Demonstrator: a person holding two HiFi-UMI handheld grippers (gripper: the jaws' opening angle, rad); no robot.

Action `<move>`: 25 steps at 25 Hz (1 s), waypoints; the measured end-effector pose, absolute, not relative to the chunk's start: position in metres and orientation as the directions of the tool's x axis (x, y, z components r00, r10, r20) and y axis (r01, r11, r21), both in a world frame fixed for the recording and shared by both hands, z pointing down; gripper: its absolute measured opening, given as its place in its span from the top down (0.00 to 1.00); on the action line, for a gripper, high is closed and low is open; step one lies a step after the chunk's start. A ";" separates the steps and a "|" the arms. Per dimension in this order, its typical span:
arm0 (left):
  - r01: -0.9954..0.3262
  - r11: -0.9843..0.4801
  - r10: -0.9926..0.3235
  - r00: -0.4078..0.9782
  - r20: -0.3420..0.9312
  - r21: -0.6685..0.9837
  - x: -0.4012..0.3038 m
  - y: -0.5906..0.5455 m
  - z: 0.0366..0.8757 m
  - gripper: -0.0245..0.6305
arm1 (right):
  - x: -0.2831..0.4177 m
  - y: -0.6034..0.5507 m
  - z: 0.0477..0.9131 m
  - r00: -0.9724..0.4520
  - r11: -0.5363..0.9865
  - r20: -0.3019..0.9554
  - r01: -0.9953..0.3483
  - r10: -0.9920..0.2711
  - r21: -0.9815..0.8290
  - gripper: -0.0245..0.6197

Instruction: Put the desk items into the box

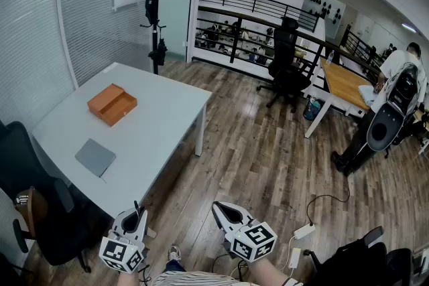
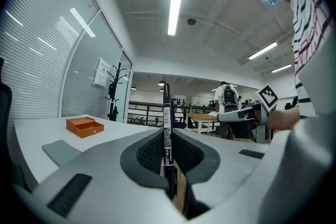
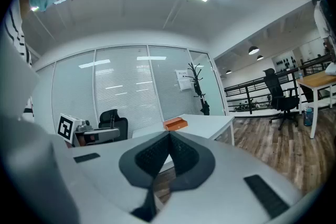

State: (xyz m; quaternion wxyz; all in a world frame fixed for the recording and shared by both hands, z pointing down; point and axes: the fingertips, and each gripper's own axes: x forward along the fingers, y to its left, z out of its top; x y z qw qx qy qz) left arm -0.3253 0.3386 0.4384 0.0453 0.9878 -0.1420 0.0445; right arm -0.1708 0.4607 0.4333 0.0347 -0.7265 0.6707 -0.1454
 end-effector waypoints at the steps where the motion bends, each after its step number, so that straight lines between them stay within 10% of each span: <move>1: -0.285 -0.955 -0.277 0.956 0.101 0.079 -0.324 0.332 0.439 0.90 | -0.169 0.455 0.434 0.059 -0.100 0.167 -0.964 -0.984 -0.247 0.92; 25: -0.189 -0.977 -0.177 0.977 0.118 0.101 -0.284 0.157 0.452 0.90 | -0.132 0.301 0.449 0.187 -0.233 0.194 -0.940 -0.963 -0.248 0.92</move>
